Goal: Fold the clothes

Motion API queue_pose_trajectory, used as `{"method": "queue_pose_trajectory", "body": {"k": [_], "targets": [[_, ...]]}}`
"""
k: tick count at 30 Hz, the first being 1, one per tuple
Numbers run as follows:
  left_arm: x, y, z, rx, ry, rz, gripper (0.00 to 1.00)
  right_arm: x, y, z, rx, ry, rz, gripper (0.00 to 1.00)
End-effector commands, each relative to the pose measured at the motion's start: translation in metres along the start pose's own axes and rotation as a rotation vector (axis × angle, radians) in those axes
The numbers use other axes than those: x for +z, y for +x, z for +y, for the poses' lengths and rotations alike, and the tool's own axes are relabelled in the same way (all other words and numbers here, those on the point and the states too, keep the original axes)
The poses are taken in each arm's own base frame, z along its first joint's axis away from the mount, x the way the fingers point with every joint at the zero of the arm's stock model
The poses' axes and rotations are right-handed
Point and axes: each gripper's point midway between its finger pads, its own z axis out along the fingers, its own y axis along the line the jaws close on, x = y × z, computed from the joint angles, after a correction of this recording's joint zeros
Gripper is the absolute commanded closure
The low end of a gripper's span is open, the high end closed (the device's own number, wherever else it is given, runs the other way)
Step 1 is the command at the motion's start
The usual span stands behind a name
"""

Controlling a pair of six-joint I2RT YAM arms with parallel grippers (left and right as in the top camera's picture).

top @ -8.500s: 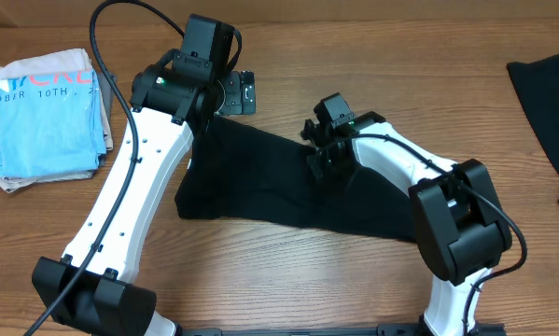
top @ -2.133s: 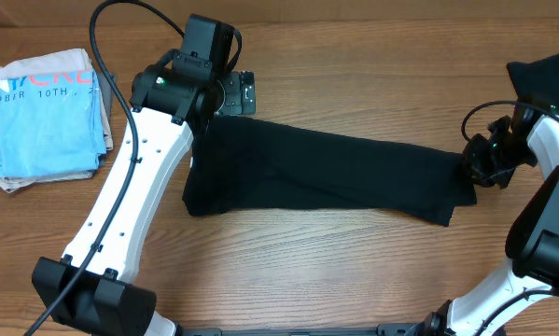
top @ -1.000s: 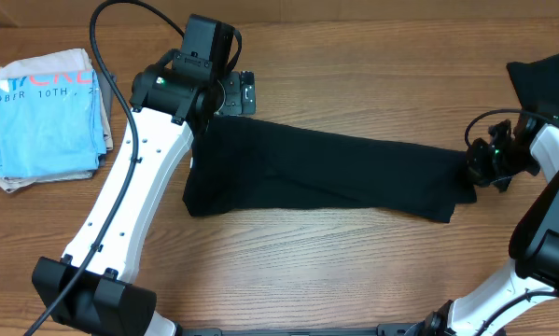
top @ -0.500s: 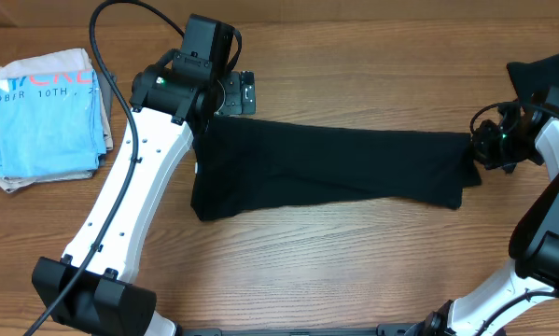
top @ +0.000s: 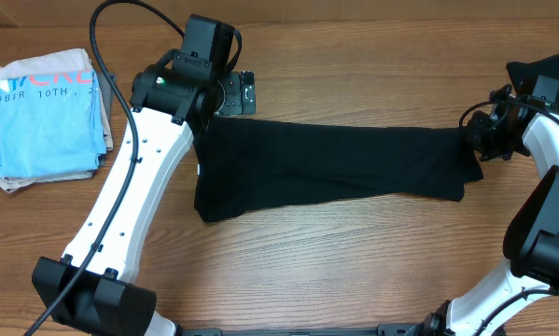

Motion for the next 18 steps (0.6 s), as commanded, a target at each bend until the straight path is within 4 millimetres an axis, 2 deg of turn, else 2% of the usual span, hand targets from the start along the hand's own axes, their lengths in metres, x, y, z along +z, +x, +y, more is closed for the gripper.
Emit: {"method": "queue_pose_trajectory", "body": {"k": [1,5,8,11,13,15,18], "targets": [[0.004,0.000,0.004,-0.001,-0.020,0.000,0.00,0.001,-0.009,-0.021,-0.009,0.114,-0.016,0.62],[0.004,0.000,0.004,-0.001,-0.020,0.000,0.00,-0.001,-0.002,-0.027,0.002,0.144,0.010,0.60],[0.004,0.000,0.004,-0.001,-0.020,0.000,0.00,-0.007,-0.002,-0.015,0.002,0.081,0.011,0.59],[0.004,0.000,0.004,-0.001,-0.020,0.000,0.00,-0.022,-0.003,-0.003,-0.005,0.043,0.005,0.57],[0.004,0.000,0.004,-0.001,-0.020,0.000,0.00,-0.028,-0.001,-0.005,-0.006,0.067,0.008,0.53],[0.004,0.000,0.004,-0.001,-0.020,0.000,0.00,-0.027,0.003,-0.013,-0.004,0.112,0.021,0.43],[0.004,0.000,0.004,-0.001,-0.020,0.000,0.00,-0.018,0.008,-0.020,-0.058,0.139,0.035,0.40]]}}
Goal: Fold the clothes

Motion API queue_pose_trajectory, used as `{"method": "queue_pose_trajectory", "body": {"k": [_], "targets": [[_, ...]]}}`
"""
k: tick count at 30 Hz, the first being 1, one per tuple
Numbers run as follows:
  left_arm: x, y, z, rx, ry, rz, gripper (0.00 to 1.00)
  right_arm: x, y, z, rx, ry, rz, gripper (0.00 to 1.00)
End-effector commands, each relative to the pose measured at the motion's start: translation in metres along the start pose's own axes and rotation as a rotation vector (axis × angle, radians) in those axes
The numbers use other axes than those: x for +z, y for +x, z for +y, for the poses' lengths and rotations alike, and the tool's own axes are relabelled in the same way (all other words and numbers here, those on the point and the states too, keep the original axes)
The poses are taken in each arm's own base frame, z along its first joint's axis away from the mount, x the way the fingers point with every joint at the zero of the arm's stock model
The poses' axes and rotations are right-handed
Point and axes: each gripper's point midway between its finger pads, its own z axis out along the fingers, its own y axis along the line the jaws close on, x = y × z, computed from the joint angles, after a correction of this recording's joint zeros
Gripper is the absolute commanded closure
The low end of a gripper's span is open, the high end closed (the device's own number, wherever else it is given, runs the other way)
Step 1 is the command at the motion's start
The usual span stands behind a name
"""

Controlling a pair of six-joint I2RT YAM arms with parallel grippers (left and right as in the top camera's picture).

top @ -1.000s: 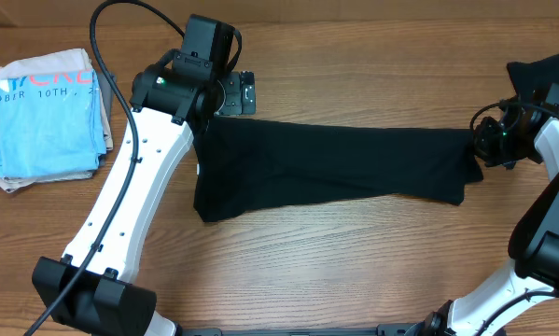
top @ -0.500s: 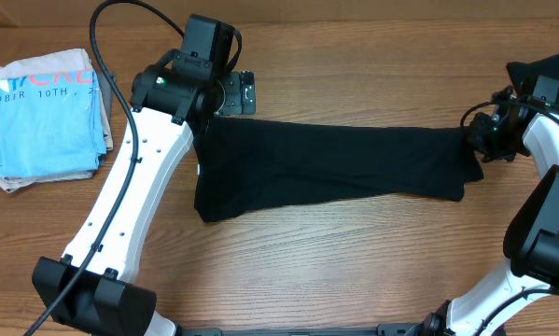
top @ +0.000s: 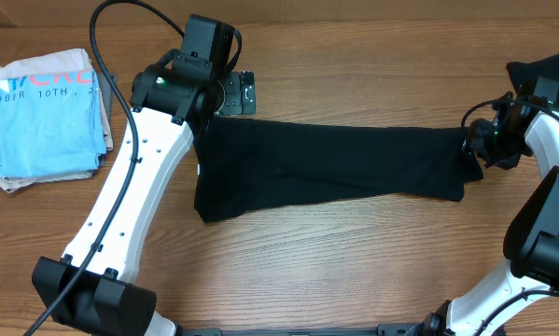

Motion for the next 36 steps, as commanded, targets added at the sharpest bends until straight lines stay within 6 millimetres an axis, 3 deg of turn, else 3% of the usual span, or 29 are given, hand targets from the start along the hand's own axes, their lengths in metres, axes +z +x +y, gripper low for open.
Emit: {"method": "queue_pose_trajectory", "body": {"k": [1,12,17,29,33,36], "targets": [[0.004,0.000,0.004,-0.001,-0.020,0.000,0.00,-0.007,-0.007,-0.004,-0.070,0.034,-0.045,0.39],[0.004,0.000,0.004,-0.001,-0.020,0.000,0.00,0.031,0.009,-0.003,-0.133,0.005,0.024,0.39],[0.004,0.000,0.004,-0.001,-0.020,0.000,0.00,0.030,0.012,0.014,-0.193,-0.101,0.029,0.34],[0.004,0.000,0.004,-0.001,-0.020,0.000,0.00,0.037,0.016,0.001,-0.196,-0.028,0.040,0.30],[0.004,0.000,0.004,-0.001,-0.020,0.000,0.00,0.039,0.018,0.001,-0.191,-0.029,0.040,0.35],[0.004,0.000,0.004,-0.001,-0.020,0.000,0.00,0.044,0.022,0.002,-0.191,-0.040,0.041,0.51]]}}
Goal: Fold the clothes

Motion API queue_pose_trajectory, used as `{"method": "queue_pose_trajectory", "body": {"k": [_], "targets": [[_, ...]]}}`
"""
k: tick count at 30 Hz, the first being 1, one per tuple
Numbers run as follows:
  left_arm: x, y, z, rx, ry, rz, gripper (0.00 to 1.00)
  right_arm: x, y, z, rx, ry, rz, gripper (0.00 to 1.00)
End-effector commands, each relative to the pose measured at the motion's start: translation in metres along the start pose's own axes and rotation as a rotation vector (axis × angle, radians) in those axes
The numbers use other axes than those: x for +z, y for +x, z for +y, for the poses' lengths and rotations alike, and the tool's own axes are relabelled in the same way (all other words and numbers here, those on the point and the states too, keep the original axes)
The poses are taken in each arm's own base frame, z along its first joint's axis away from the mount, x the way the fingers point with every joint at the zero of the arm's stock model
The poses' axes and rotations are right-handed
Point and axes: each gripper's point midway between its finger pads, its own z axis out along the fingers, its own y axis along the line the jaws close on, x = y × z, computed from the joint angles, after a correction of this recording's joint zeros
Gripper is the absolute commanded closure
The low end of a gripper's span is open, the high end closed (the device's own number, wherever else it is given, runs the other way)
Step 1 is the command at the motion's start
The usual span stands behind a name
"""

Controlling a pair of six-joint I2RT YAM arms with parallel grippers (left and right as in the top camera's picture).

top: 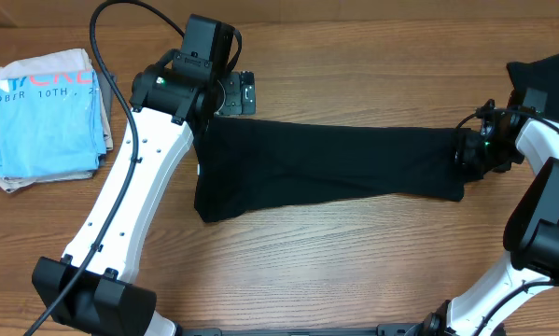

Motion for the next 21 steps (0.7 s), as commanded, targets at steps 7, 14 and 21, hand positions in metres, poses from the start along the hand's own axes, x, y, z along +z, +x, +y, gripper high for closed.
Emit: {"method": "queue_pose_trajectory", "body": {"k": [7,14,21], "targets": [[0.004,0.000,0.004,-0.001,-0.020,0.000,0.00,0.012,0.014,0.008,0.013,-0.040,0.022,0.96],[0.004,0.000,0.004,-0.001,-0.020,0.000,0.00,-0.019,-0.014,0.008,0.009,-0.036,0.001,0.96],[0.004,0.000,0.004,-0.001,-0.020,0.000,0.00,-0.053,-0.035,0.019,0.006,-0.086,-0.020,0.96]]}}
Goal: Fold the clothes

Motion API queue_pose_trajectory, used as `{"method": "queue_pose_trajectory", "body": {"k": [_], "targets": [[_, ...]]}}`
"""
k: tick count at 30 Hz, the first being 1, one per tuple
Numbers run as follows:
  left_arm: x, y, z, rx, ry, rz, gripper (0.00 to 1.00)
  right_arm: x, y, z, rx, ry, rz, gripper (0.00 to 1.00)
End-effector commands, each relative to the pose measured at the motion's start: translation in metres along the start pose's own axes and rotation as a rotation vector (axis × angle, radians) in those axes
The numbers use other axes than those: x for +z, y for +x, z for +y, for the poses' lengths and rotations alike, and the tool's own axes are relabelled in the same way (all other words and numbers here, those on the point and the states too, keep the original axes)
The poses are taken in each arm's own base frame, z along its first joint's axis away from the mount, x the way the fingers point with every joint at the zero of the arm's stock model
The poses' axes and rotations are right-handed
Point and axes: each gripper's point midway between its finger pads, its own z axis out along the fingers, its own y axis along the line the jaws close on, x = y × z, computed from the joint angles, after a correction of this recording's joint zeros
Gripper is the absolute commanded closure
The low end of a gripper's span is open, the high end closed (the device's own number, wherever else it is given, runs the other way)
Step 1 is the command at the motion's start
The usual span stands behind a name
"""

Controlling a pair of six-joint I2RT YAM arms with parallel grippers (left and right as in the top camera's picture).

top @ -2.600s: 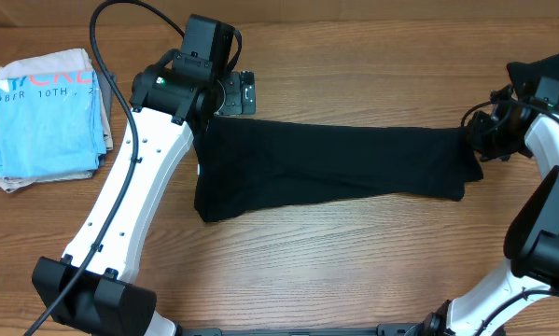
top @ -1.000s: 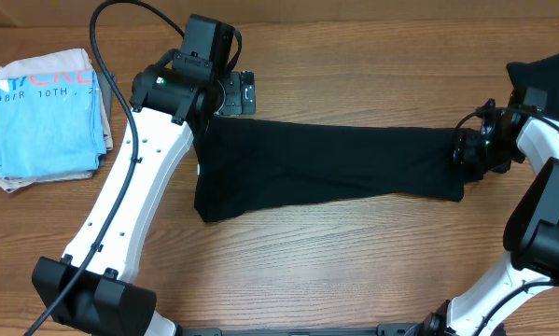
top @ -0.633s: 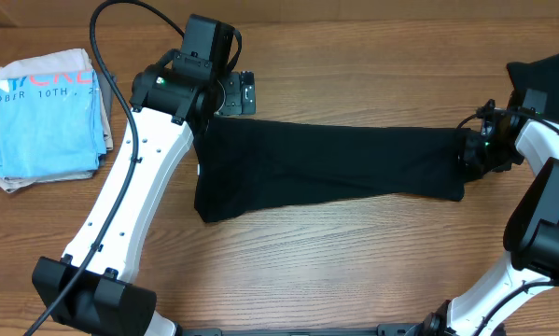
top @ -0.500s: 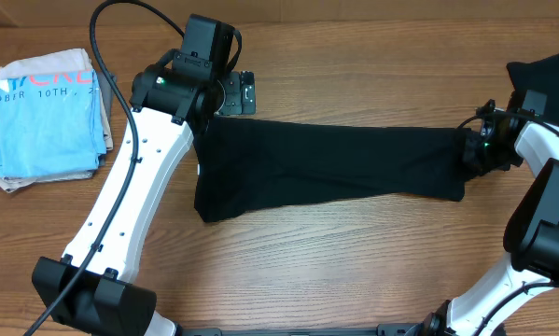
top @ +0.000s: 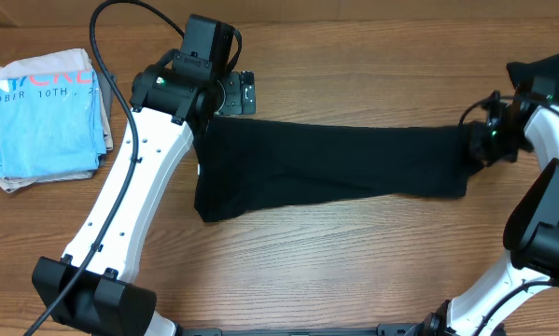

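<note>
A black garment (top: 326,163) lies stretched in a long band across the wooden table (top: 335,271). Its left end runs under the wrist of my left arm. There my left gripper (top: 240,94) sits at the garment's upper left corner, and its fingers are too dark to read against the cloth. My right gripper (top: 480,147) is at the garment's right end, shut on the bunched cloth, which looks pulled taut towards it.
A folded stack of light clothes with a blue print (top: 44,114) lies at the far left. Another dark piece of cloth (top: 540,70) sits at the upper right corner behind the right arm.
My right gripper has shifted a little to the right and up, and the garment's right end went with it. The left arm has not moved.
The garment lay stretched between both grippers throughout. My right gripper held its right end, moved slightly right, then stood further left with the end slackened. Now it is back to the right. The left arm stayed still.
</note>
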Motion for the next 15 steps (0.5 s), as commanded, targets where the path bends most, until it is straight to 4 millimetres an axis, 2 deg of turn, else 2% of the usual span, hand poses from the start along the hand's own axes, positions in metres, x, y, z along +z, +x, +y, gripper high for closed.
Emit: {"method": "queue_pose_trajectory", "body": {"k": [1,6,9,12,15], "targets": [[0.004,0.000,0.004,-0.001,-0.020,0.001,0.00,-0.021,-0.020,0.015,-0.012,-0.068,-0.053,0.96],[0.004,0.000,0.004,-0.001,-0.020,0.001,0.00,-0.047,-0.029,0.046,0.058,-0.183,-0.050,0.96],[0.004,0.000,0.004,-0.001,-0.020,0.001,0.00,-0.064,-0.030,0.069,0.029,-0.205,-0.030,0.96],[0.004,0.000,0.004,-0.001,-0.019,0.001,0.00,-0.083,-0.032,0.103,-0.023,-0.253,-0.018,0.96],[0.004,0.000,0.004,-0.001,-0.020,0.001,0.00,-0.099,-0.027,0.145,-0.080,-0.342,0.001,0.96]]}}
